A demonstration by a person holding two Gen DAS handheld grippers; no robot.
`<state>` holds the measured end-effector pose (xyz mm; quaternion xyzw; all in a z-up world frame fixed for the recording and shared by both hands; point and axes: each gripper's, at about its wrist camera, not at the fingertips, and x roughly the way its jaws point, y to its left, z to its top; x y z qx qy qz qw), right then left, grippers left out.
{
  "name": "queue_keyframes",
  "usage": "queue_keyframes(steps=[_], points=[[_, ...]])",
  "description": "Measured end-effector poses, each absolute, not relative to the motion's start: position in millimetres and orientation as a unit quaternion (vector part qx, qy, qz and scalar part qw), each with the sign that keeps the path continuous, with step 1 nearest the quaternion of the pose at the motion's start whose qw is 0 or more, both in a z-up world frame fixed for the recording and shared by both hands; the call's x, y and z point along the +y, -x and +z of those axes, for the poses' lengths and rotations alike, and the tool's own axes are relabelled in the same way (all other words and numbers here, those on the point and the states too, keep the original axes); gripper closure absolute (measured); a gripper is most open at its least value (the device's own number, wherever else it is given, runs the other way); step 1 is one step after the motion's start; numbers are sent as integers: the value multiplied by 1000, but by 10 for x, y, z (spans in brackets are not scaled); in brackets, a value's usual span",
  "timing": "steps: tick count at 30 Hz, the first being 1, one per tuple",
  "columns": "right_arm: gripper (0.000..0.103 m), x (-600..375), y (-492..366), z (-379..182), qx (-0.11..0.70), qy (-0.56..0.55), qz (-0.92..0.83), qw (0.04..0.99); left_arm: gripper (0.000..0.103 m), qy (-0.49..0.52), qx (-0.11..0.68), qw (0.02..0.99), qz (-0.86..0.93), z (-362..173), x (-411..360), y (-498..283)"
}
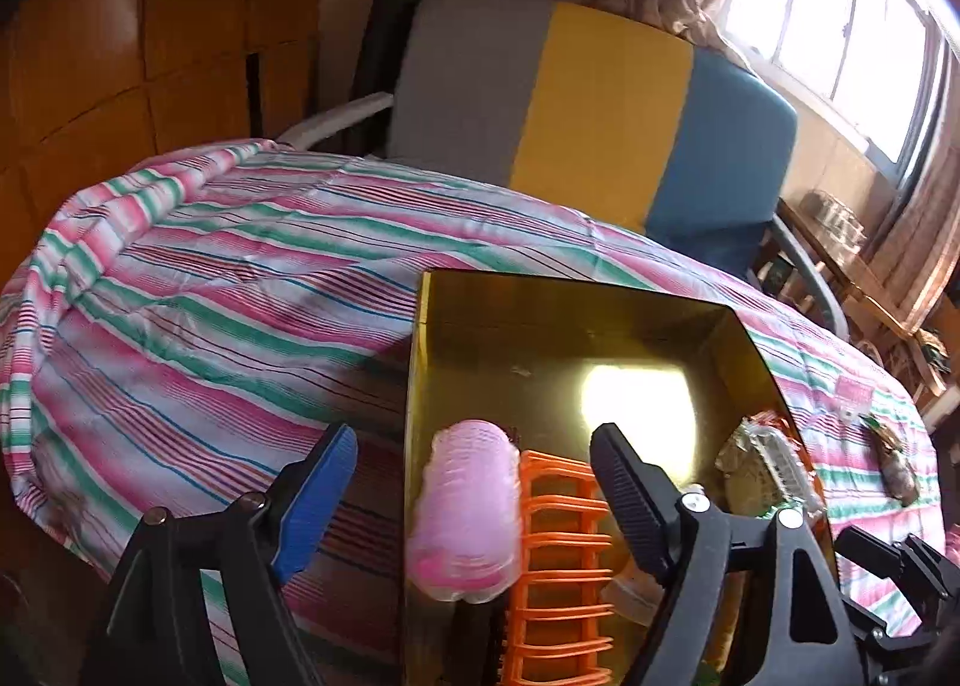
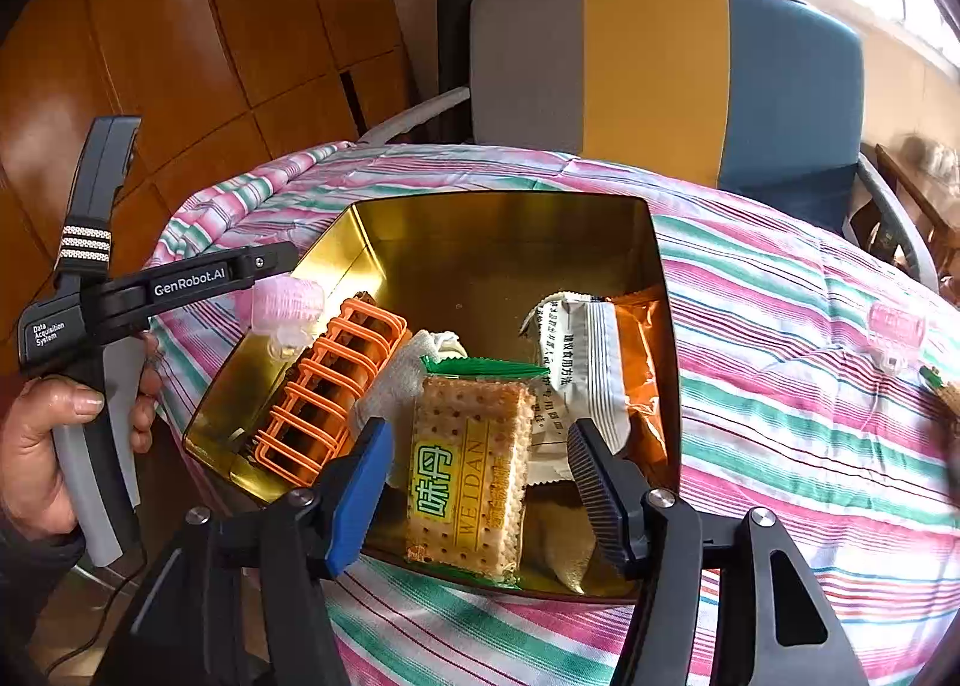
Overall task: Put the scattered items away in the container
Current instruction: 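Open both tools to drop the roller and biscuit pack into the tray, then withdraw both tools from the tray toward the sock and juice box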
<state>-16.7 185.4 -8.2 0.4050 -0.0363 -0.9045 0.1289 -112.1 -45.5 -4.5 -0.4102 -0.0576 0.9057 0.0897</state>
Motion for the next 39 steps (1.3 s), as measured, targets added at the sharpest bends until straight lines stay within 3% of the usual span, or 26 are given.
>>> queue_keyframes(steps=[5,11,28,39], points=[[39,2044,68,-15,-55,-395,-910,113,20,399,-82,88,909,90,-480,1113],[35,2461,-104,-54,-80,-394,-913,73,20,392,-58,125,909,224,-188,977],[27,4931,-1011,-409,-209,-394,-874,-190,20,445,39,354,821,43,2149,356],[23,5833,-727,-307,-235,-377,-875,-192,20,485,79,396,776,-271,3140,279]])
